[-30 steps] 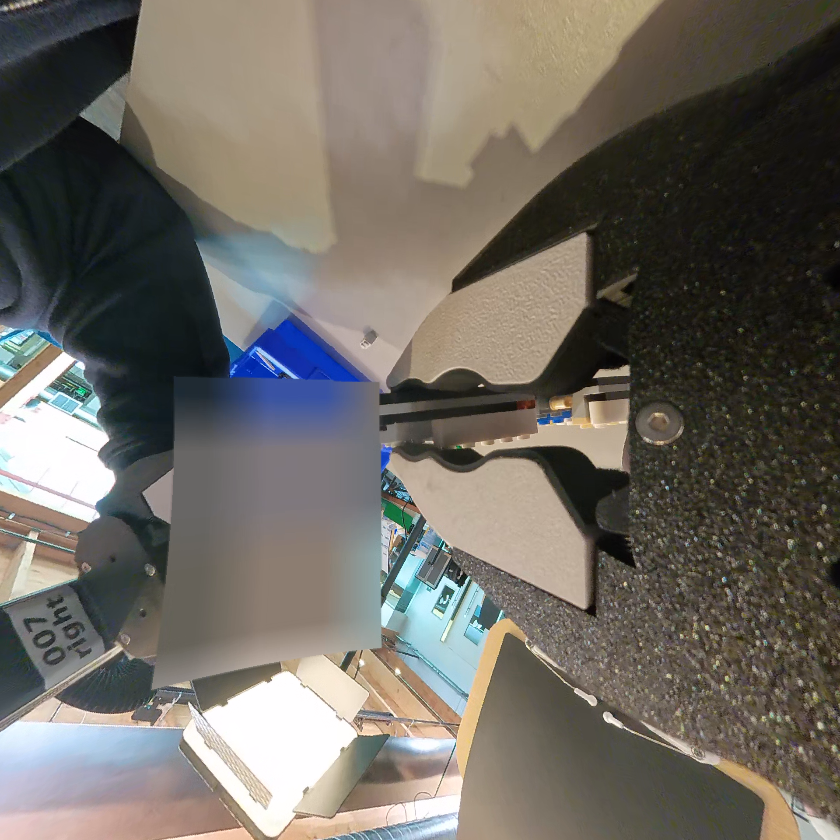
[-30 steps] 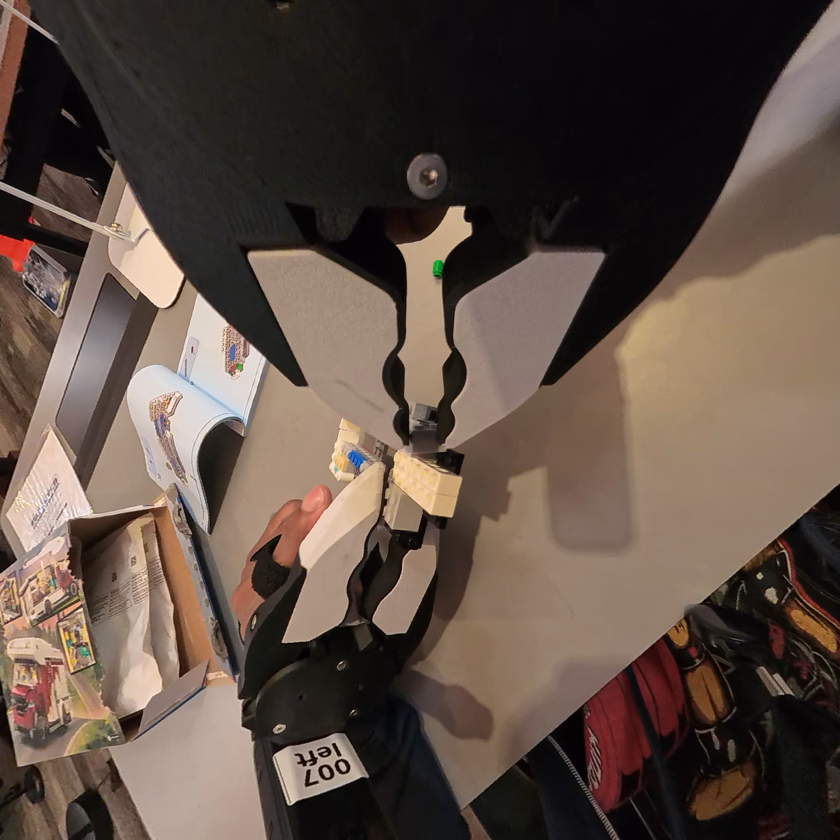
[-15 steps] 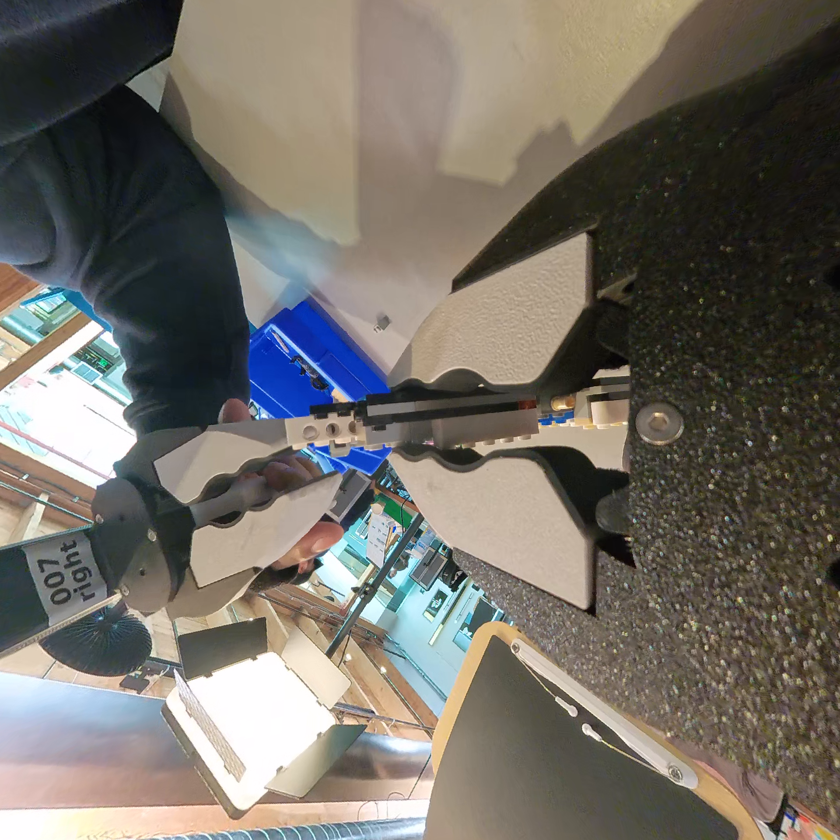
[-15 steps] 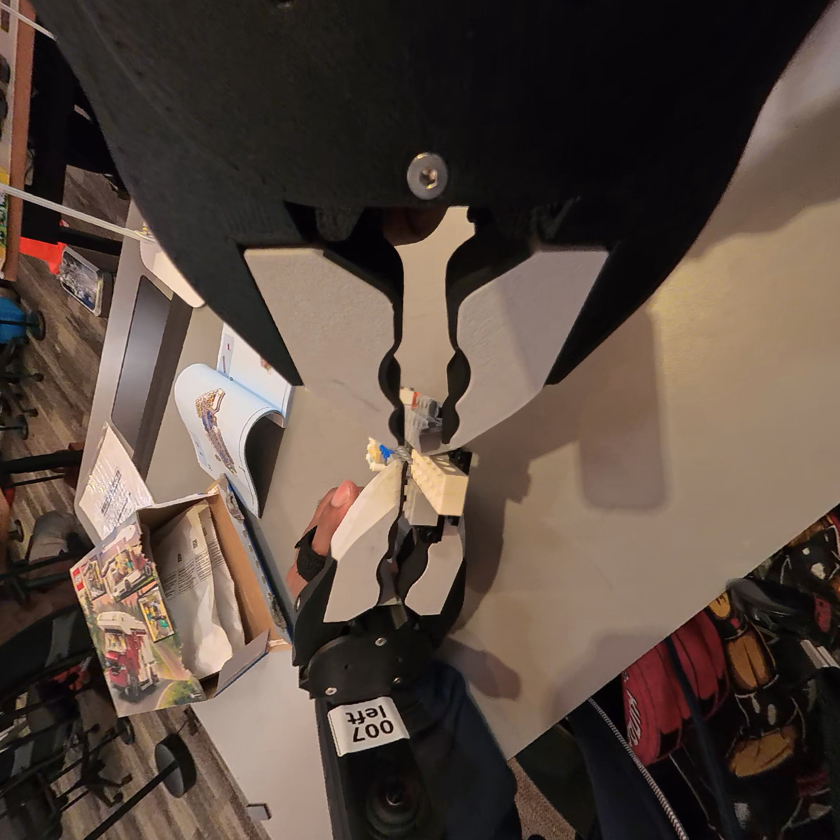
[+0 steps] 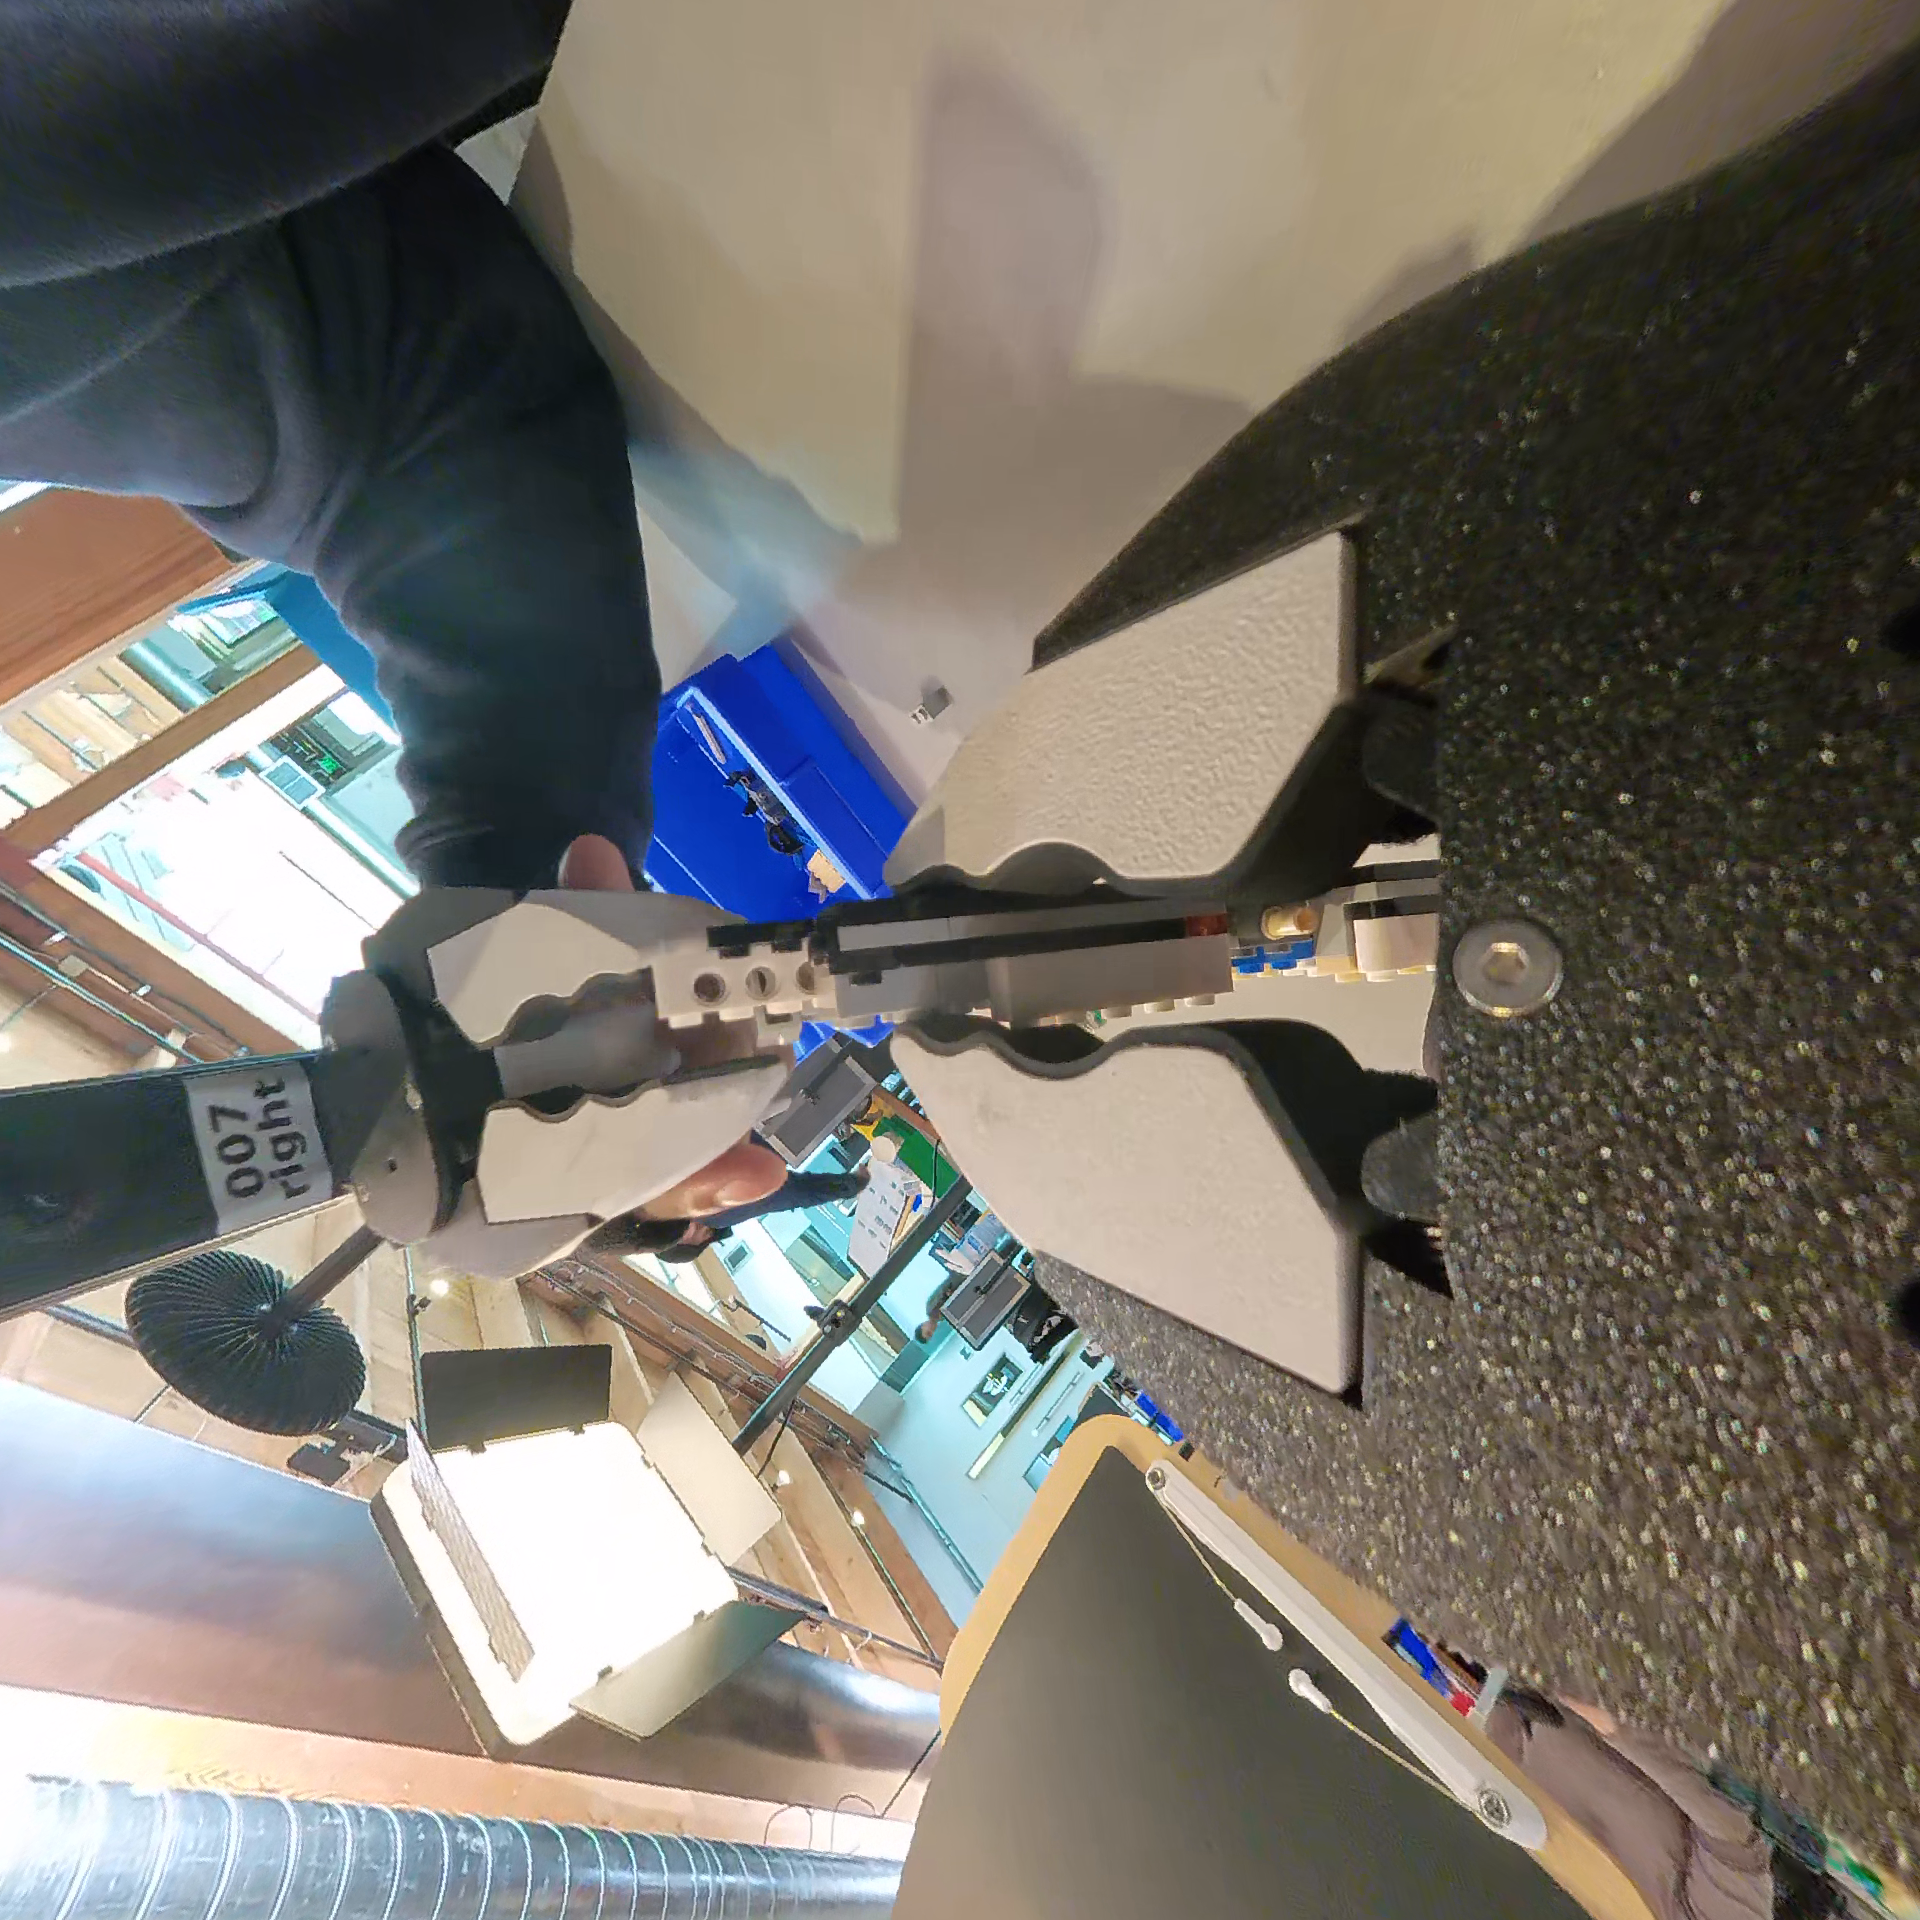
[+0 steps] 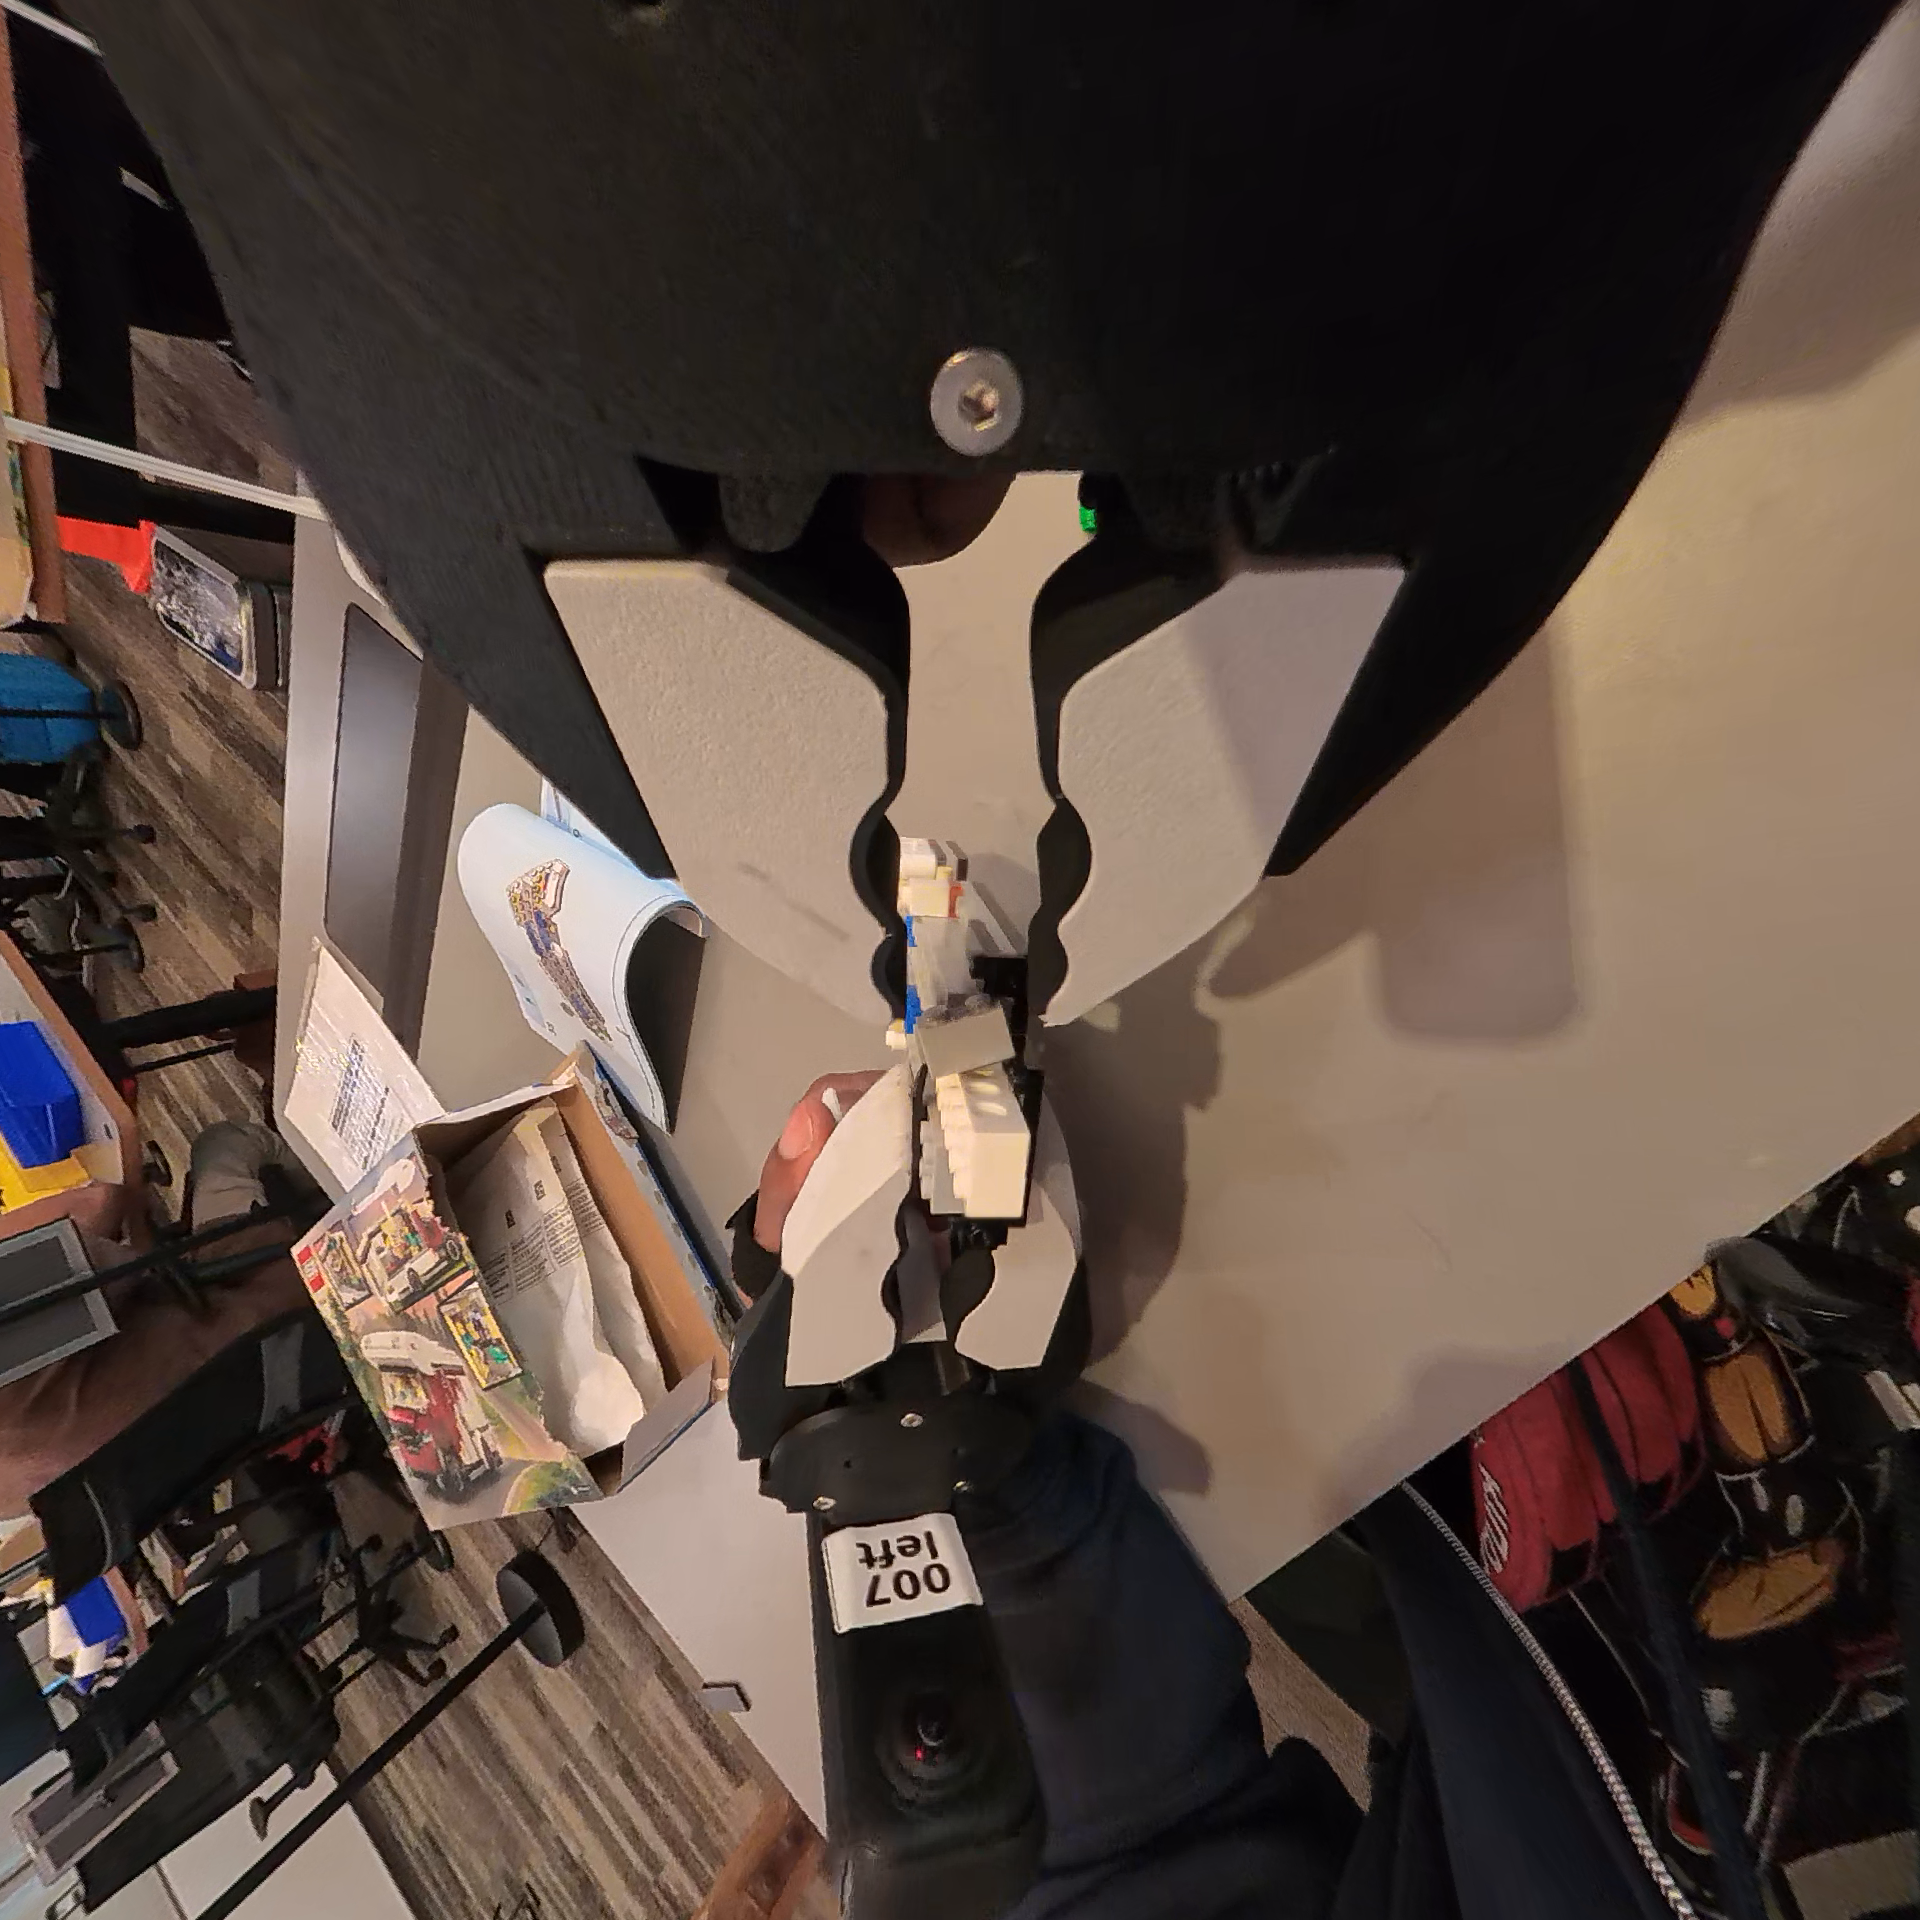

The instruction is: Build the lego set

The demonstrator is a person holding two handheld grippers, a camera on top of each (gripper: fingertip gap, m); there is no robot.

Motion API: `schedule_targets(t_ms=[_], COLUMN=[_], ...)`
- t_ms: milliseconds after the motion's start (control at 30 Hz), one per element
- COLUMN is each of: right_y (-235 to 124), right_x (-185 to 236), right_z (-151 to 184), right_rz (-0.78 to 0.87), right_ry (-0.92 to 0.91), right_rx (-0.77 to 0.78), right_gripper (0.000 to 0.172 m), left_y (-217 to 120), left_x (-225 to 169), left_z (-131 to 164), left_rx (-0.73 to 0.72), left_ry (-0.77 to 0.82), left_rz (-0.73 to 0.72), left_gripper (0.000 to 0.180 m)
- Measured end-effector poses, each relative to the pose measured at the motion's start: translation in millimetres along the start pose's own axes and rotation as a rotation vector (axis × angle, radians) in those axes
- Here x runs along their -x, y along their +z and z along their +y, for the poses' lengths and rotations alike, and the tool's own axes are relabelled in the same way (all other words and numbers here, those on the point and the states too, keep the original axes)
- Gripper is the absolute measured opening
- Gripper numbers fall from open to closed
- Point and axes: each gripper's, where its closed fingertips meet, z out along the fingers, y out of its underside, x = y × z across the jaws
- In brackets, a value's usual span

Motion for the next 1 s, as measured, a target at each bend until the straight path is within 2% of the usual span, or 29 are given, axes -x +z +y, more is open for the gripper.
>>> schedule_targets(t_ms=[200, 500, 1000], right_y=[2, 5, 4], right_x=[5, 15, 41], right_z=[-4, 1, 5], right_rz=[-0.049, -0.117, -0.228], right_ry=[0.033, 0.044, 0.012], right_rx=[-0.076, -0.053, 0.085], right_gripper=[0.022, 0.017, 0.017], left_y=[0, 2, 4], left_x=[-5, -13, -32], left_z=[-1, 1, -1], left_rx=[-0.004, 0.004, -0.004], left_ry=[-0.005, 0.002, -0.037], left_rz=[0.029, 0.069, 0.173], left_gripper=[0.02, 0.021, 0.02])
